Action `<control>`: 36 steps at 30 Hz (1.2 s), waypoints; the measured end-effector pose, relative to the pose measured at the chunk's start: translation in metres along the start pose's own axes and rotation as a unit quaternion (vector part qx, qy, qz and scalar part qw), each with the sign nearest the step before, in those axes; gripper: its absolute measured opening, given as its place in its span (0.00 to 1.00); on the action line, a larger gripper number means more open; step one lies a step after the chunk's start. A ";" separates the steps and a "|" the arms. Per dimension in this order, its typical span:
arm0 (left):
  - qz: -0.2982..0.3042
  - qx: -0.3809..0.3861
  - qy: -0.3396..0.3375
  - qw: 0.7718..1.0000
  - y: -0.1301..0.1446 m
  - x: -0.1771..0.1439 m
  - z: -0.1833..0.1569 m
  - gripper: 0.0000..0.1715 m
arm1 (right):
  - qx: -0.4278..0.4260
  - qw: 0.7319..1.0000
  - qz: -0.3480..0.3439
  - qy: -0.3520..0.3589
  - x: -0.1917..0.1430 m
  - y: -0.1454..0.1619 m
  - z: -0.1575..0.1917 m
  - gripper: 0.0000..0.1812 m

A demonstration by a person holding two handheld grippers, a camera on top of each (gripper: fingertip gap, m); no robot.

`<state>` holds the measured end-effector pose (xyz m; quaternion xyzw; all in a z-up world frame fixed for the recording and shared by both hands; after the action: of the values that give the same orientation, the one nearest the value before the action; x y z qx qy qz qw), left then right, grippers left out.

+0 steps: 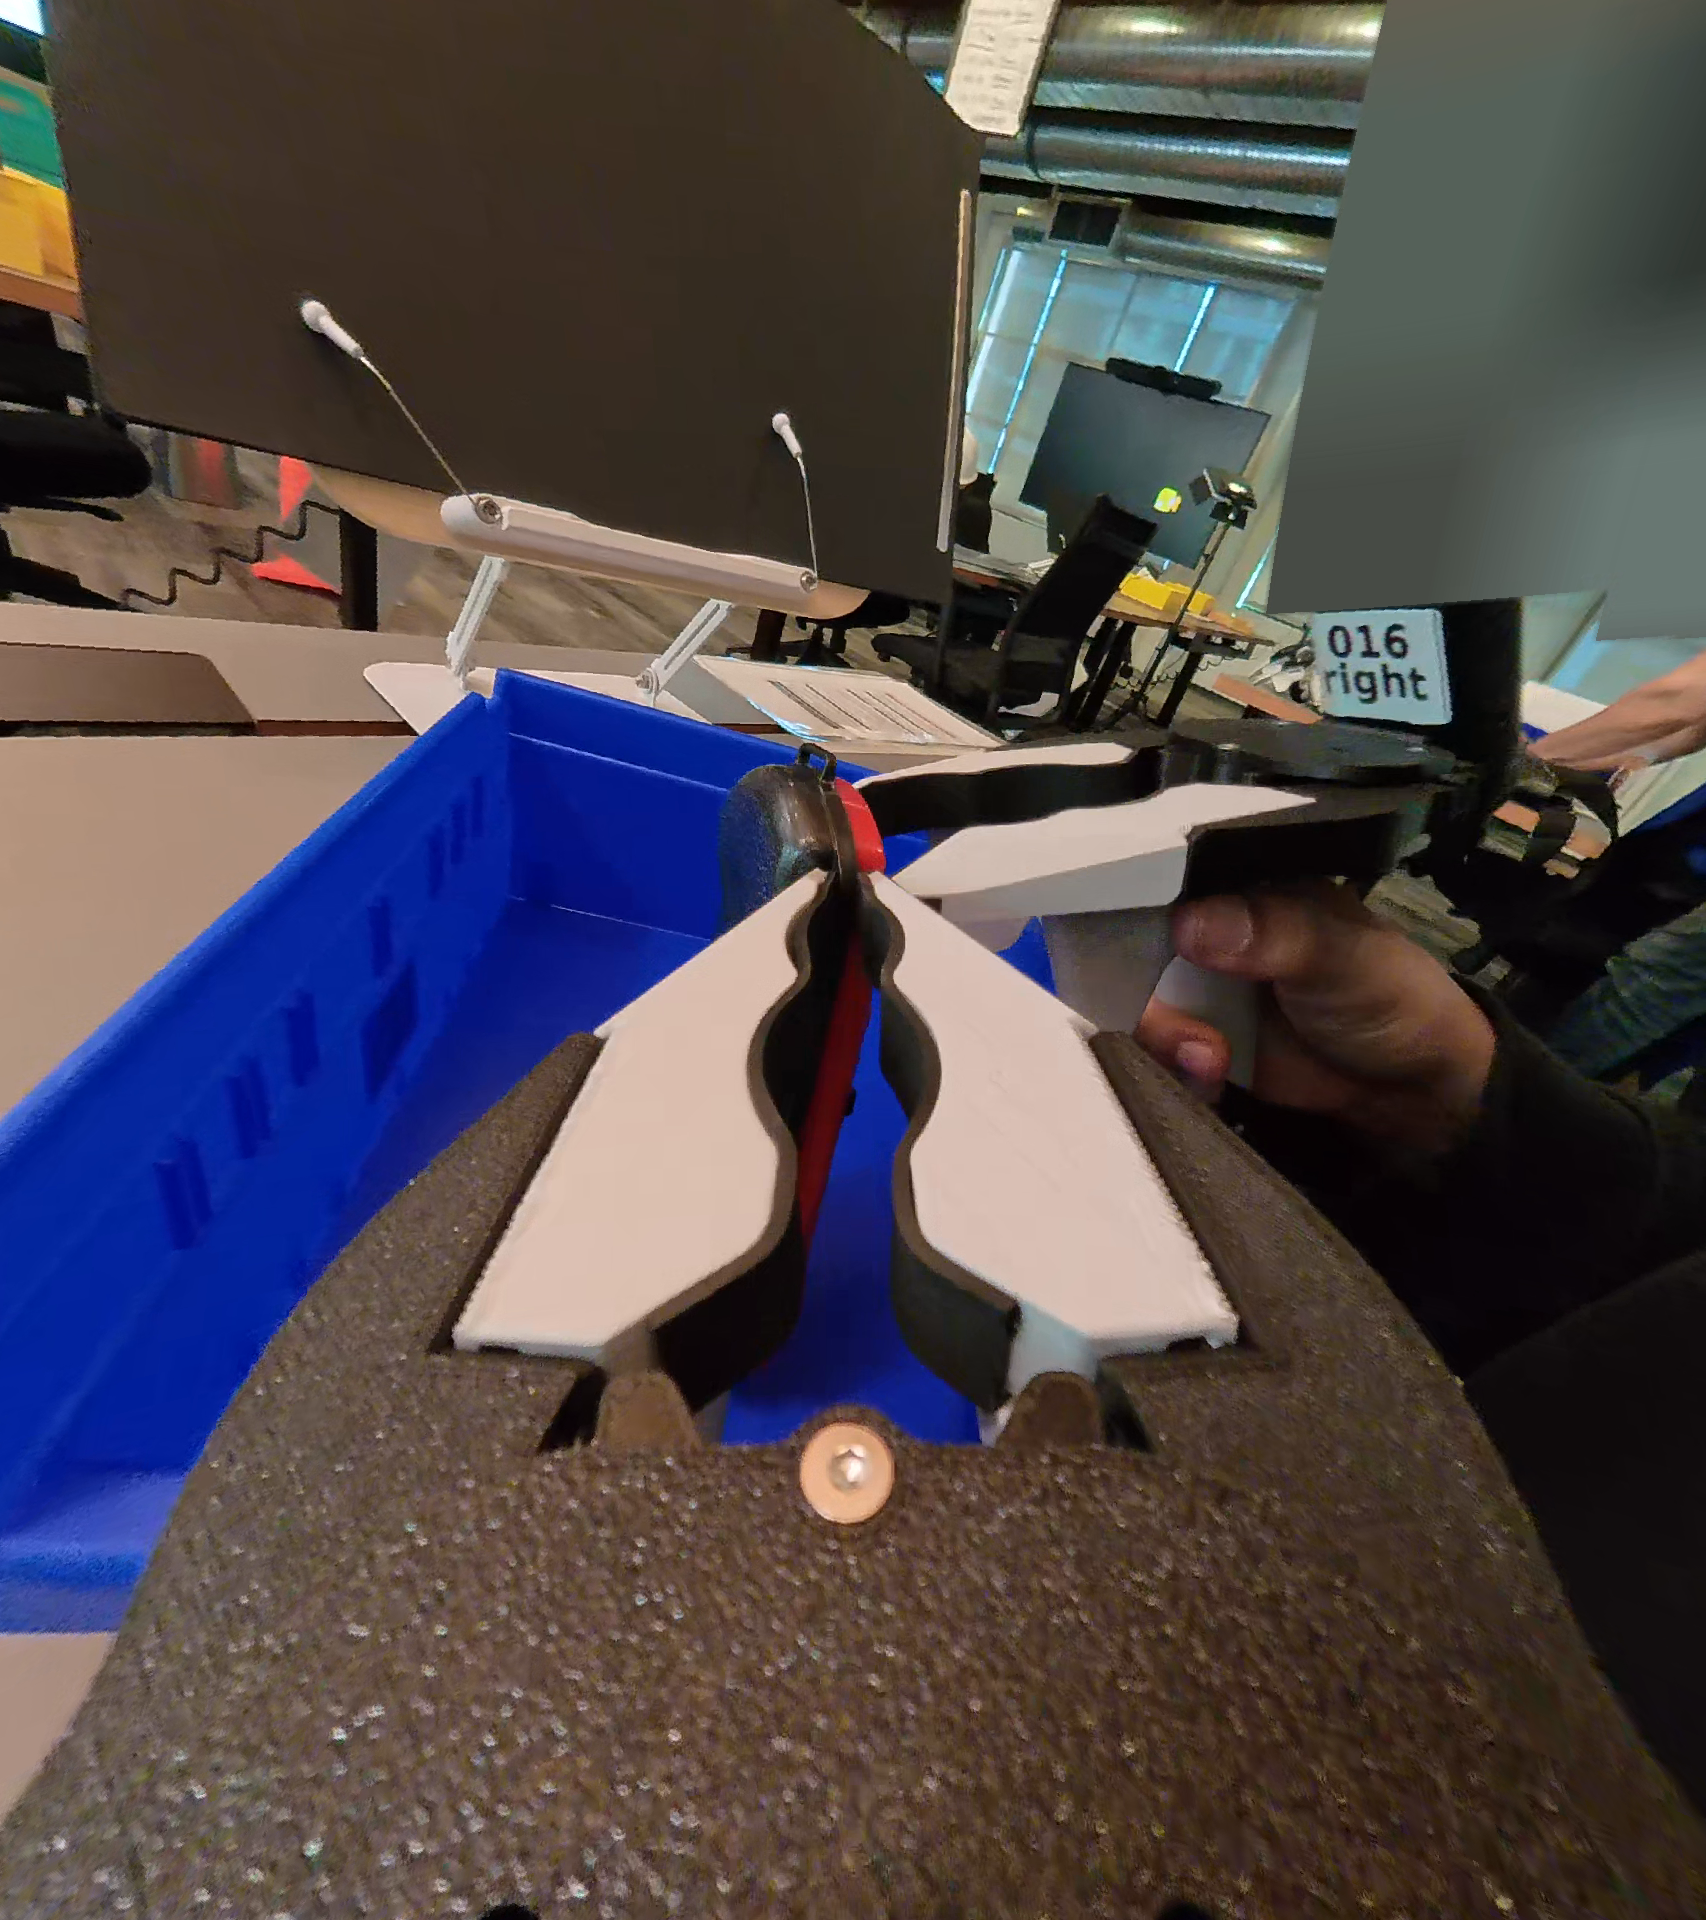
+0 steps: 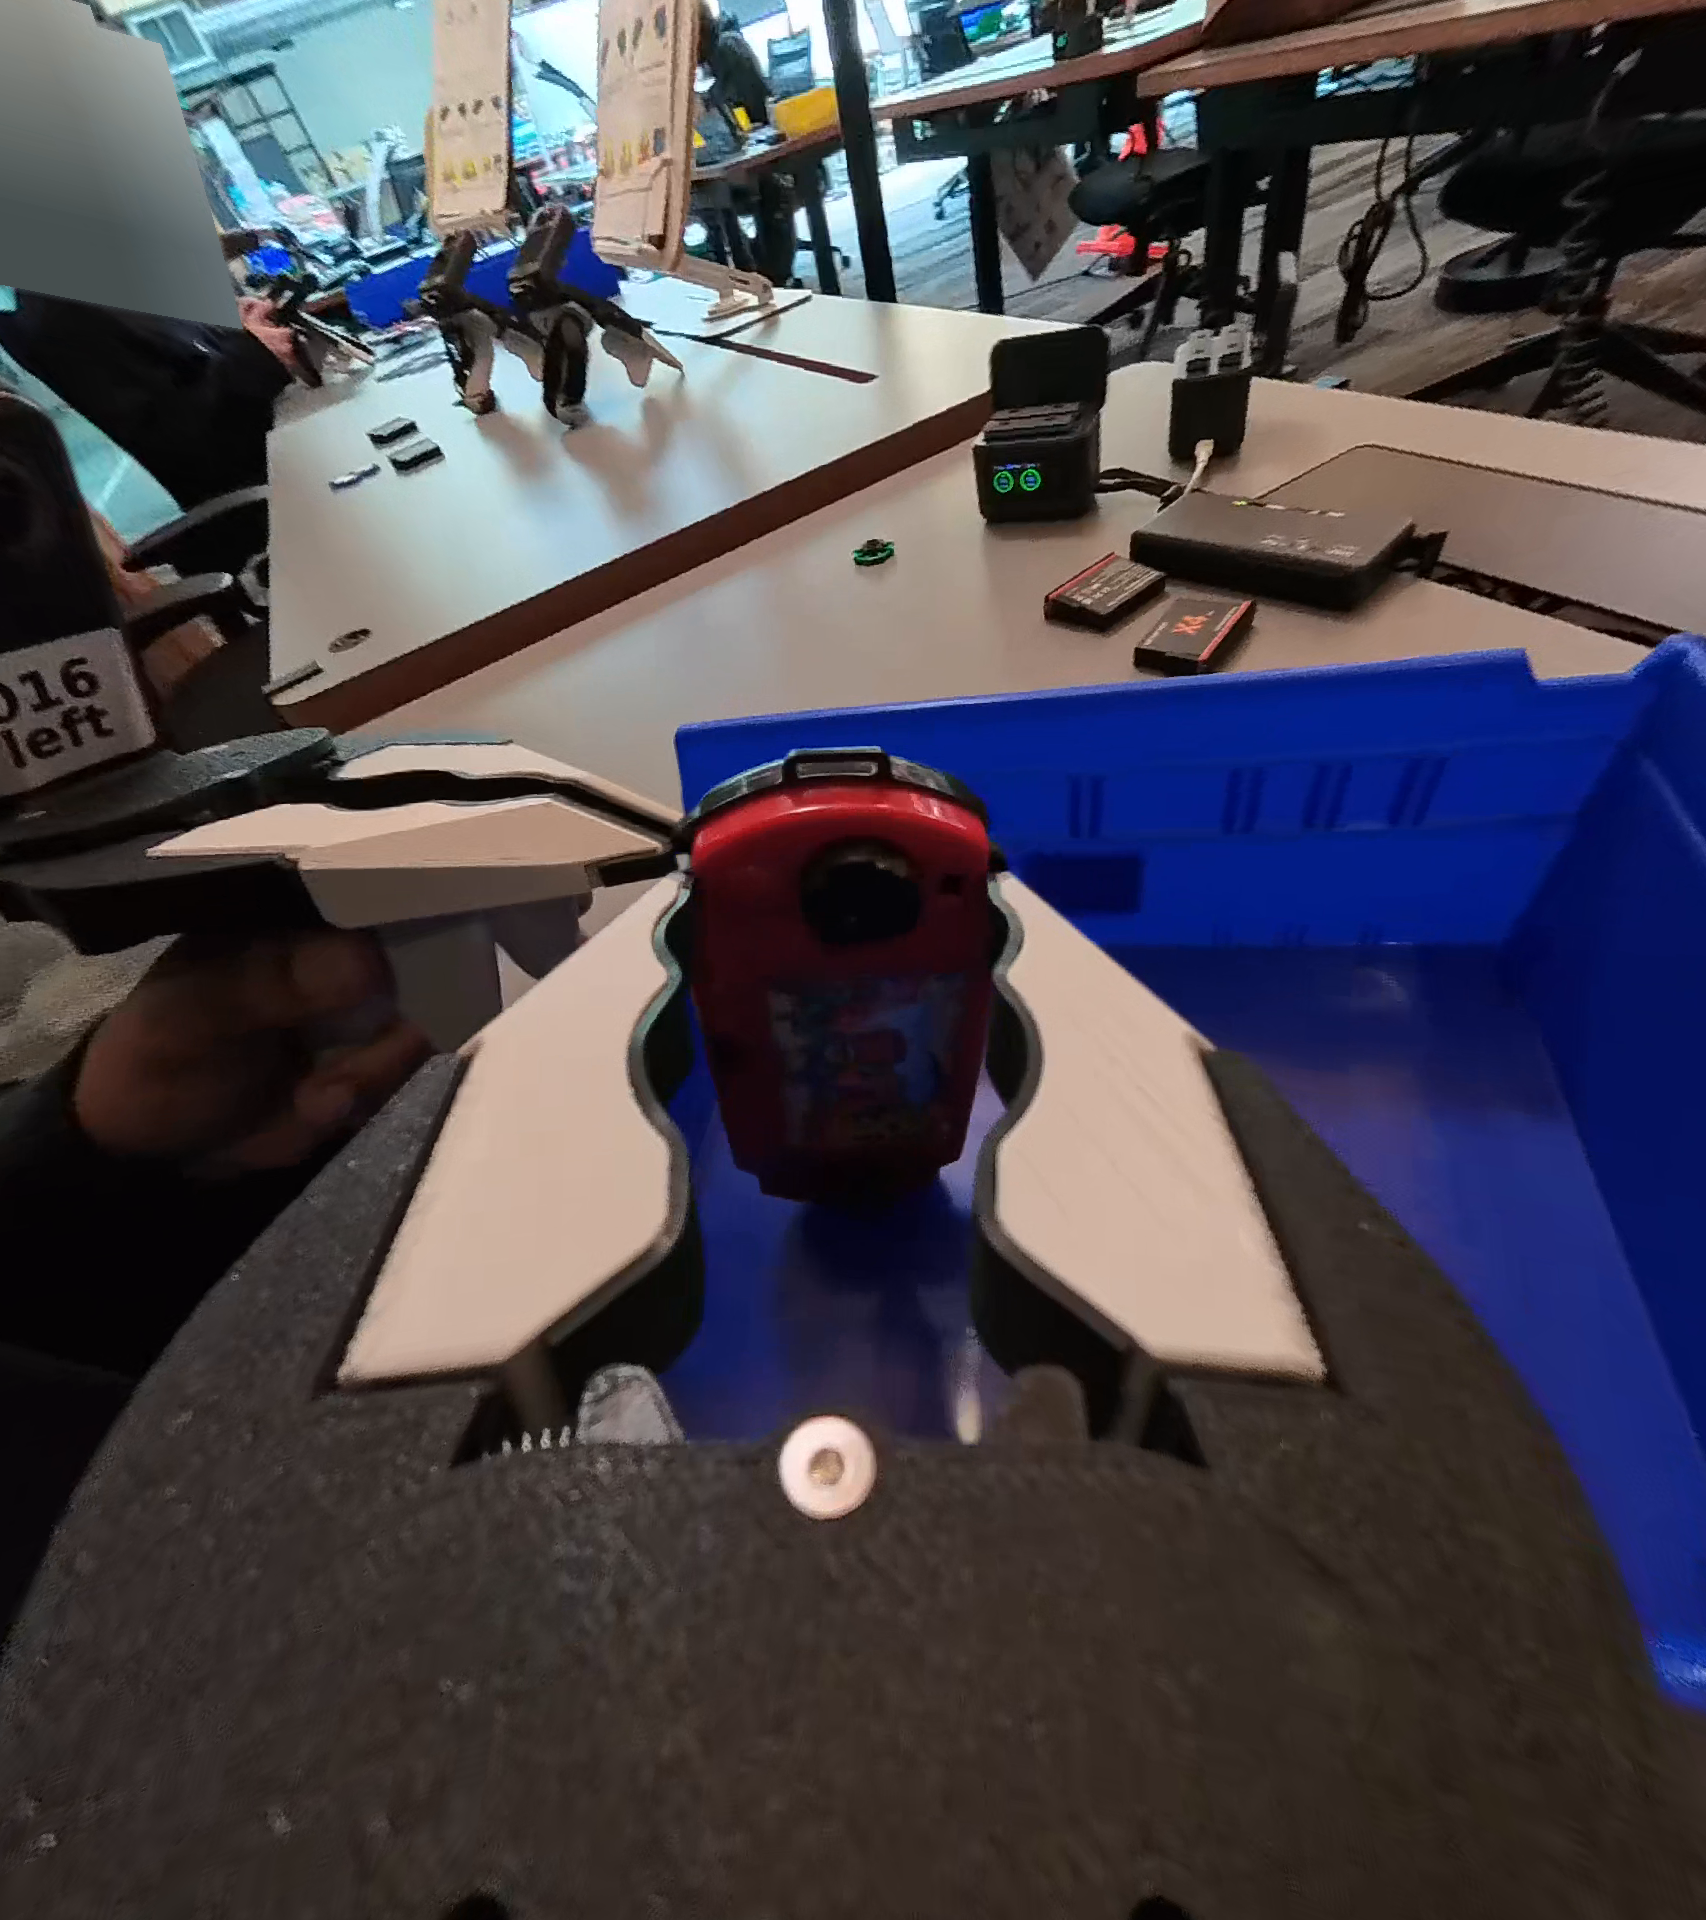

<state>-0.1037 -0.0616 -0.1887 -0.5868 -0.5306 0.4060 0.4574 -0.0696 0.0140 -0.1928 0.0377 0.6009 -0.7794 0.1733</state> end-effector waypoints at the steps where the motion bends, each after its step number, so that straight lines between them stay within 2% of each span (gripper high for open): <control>1: 0.000 0.001 0.003 1.000 0.000 0.000 0.000 0.02 | 0.000 1.000 0.000 -0.006 0.000 0.000 0.000 0.30; 18: 0.040 0.035 0.048 0.997 -0.001 -0.008 0.001 0.01 | -0.050 0.996 0.051 -0.046 0.005 -0.004 0.005 0.31; 25: 0.044 0.024 0.067 0.996 -0.001 -0.012 0.002 0.02 | -0.075 0.993 0.070 -0.057 0.007 -0.005 0.009 0.30; 28: 0.041 0.033 0.054 0.997 -0.001 -0.012 0.003 0.01 | -0.068 0.995 0.064 -0.046 0.008 -0.006 0.009 0.30; 36: 0.034 0.096 -0.035 0.994 -0.002 -0.003 0.000 0.02 | -0.040 0.998 0.049 -0.021 0.001 -0.004 0.000 0.29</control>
<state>-0.1040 -0.0642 -0.1868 -0.5431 -0.4851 0.4908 0.4784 -0.0715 0.0151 -0.1896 0.0439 0.6252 -0.7461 0.2247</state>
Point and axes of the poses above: each gripper's, where its closed fingertips meet, x out along the fingers, y out of its underside, z = x × y across the jaws, the point moved 4 cm from there along -x, back along the fingers, and after that the axes turned 3 degrees about x, right-handed, at the moved point
